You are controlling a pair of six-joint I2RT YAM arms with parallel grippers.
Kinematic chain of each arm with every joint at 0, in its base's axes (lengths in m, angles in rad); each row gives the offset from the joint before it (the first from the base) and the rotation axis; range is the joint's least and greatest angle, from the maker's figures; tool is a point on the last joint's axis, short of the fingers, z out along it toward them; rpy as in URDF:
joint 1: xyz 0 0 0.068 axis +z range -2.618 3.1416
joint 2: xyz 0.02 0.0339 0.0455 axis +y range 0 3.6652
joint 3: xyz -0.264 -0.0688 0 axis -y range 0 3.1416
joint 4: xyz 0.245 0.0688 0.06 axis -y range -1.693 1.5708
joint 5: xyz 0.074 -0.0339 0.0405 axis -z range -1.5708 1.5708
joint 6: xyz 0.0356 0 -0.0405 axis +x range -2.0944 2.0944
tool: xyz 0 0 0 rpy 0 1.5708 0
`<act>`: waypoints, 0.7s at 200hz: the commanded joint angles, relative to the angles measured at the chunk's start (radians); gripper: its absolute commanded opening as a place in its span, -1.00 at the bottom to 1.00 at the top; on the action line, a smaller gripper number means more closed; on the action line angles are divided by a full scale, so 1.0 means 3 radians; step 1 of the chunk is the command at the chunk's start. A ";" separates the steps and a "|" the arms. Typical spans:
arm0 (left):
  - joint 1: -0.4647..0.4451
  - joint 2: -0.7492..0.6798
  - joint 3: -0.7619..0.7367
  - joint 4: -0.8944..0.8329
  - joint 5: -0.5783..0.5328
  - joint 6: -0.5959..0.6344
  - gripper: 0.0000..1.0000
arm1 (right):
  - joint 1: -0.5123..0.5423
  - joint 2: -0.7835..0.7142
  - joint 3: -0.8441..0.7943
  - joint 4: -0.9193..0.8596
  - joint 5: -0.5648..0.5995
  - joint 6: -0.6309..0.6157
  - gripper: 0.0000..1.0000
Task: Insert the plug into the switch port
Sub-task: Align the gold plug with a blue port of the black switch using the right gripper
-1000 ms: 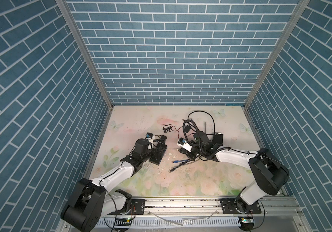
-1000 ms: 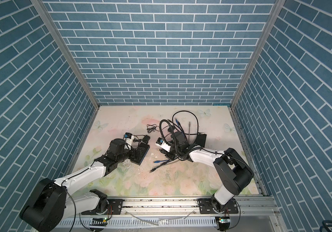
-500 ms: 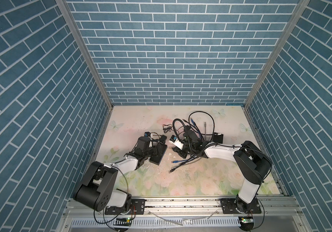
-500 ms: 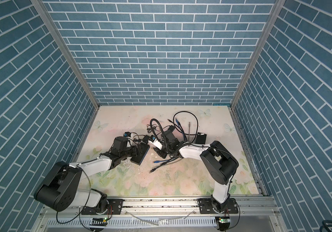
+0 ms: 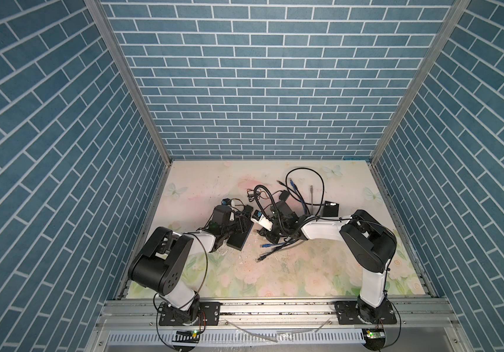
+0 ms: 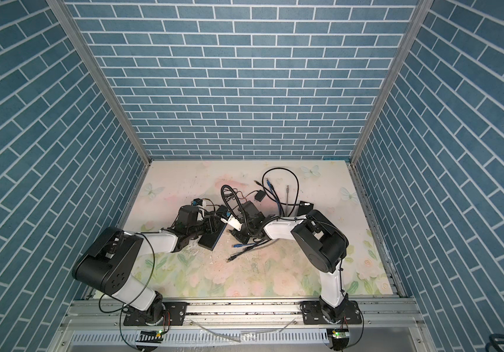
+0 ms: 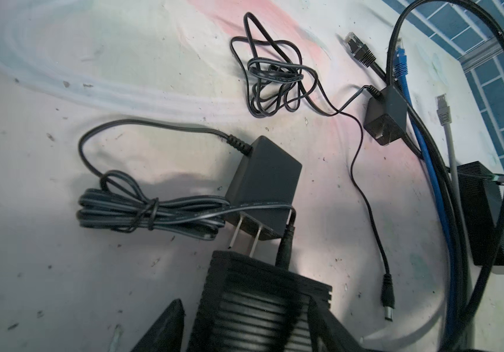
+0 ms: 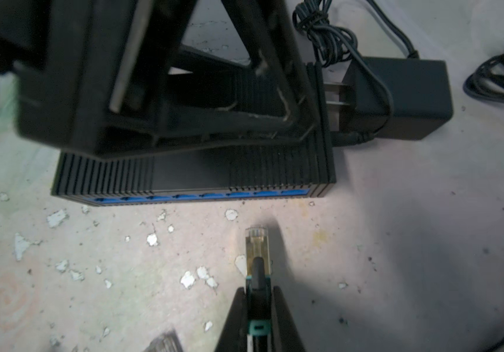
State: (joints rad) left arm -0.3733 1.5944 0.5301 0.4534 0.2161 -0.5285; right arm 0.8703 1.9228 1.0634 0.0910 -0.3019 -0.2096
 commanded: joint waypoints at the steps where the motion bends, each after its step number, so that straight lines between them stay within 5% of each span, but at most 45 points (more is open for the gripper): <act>1: 0.0013 0.0028 -0.0096 0.0251 0.0054 -0.0147 0.25 | 0.0018 0.0073 0.0172 0.0044 -0.0002 0.0172 -1.00; 140: 0.0004 0.0068 -0.0136 0.0341 0.0178 -0.0161 0.11 | 0.0026 0.0212 0.0293 0.0292 0.0071 0.0234 -1.00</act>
State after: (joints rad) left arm -0.3721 1.5970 0.5041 0.5236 0.2306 -0.5747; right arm 0.8722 1.9659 1.1061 0.1196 -0.2897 -0.1791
